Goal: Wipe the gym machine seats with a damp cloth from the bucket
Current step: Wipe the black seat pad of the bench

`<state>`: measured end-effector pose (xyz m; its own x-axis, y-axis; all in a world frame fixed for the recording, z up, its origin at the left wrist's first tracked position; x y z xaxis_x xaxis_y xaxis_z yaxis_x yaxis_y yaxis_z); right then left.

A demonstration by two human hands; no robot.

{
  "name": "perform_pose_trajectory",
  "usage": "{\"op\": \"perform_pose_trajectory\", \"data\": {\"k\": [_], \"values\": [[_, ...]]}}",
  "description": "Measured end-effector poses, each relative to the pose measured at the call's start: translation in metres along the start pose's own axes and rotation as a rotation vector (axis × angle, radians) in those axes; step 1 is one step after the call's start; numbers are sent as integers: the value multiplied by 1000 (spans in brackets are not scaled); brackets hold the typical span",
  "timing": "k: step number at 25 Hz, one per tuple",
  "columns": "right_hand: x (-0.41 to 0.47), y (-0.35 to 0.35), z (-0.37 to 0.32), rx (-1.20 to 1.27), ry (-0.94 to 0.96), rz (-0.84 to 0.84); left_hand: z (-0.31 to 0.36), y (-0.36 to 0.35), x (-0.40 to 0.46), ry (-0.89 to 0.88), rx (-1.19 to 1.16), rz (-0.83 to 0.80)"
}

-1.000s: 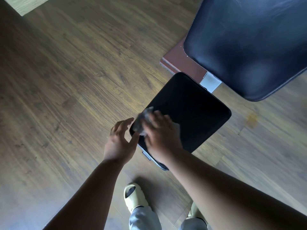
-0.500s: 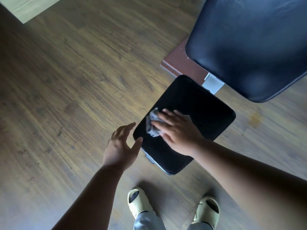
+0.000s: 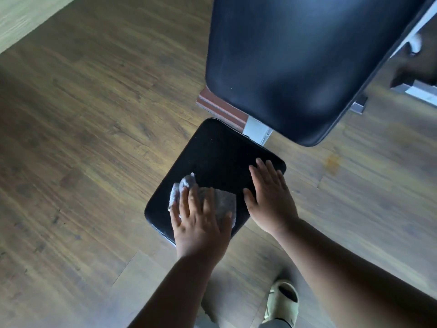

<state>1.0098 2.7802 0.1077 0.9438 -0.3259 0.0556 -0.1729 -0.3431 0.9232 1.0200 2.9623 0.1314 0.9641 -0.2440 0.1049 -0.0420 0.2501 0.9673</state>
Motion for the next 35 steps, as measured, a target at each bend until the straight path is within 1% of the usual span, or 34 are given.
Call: {"op": "perform_pose_trajectory", "data": {"k": [3,4,6,8,9,11,13,15,17,19,20,21,22,24,27,28,29,30,31,33,34,35], "values": [[12,-1,9,-76,27,23,14,-10,-27,-145,-53,24],[13,-1,10,-98,32,25,13,-12,-31,-155,-51,31],[10,-3,9,-122,44,18,-5,-11,-24,-92,-37,94],[7,-4,12,-107,39,2,-30,-4,-8,43,-21,179],[6,-3,13,-101,31,-8,-42,-2,0,107,-10,193],[5,-2,17,-88,14,-18,-48,-2,17,173,20,158],[5,-2,19,-76,8,-29,-32,-8,46,165,70,77],[5,-3,20,-62,14,-22,-3,-17,83,92,119,-9],[5,-4,23,-62,27,-14,19,-28,104,-101,164,-71],[4,-3,25,-65,48,-25,12,-31,85,-334,160,-99],[4,-2,24,-60,48,-25,-2,-28,66,-402,150,-98],[4,0,23,-56,42,-23,-19,-23,48,-427,133,-89],[5,1,20,-55,35,-22,-38,-15,38,-405,117,-87],[7,-2,13,-54,9,-16,-58,-12,53,-330,102,-77],[8,-6,10,-54,-11,1,-25,-26,129,-134,15,-98],[8,-7,12,-60,-2,21,-8,-32,151,-109,-6,-108],[7,-8,13,-66,16,35,7,-38,162,-139,12,-103],[7,-8,16,-72,34,43,18,-44,162,-224,35,-84],[7,-7,18,-72,48,46,23,-47,149,-360,45,-93],[7,-3,25,-57,62,49,14,-44,102,-620,42,-139],[7,0,27,-51,65,54,1,-39,84,-697,34,-141],[8,2,28,-48,62,61,-13,-34,81,-723,26,-143]]}}
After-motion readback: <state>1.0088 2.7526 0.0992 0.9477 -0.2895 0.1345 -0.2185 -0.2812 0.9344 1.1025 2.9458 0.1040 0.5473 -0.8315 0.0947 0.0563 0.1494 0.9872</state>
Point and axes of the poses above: each hand's wrist, its own x-axis towards the middle knuckle, its own y-axis out of the back of the hand, z = x × y, the point moved 3 cm from there along x, towards the middle knuckle, and after that the axes turned 12 degrees about z, right-handed, at the moved point
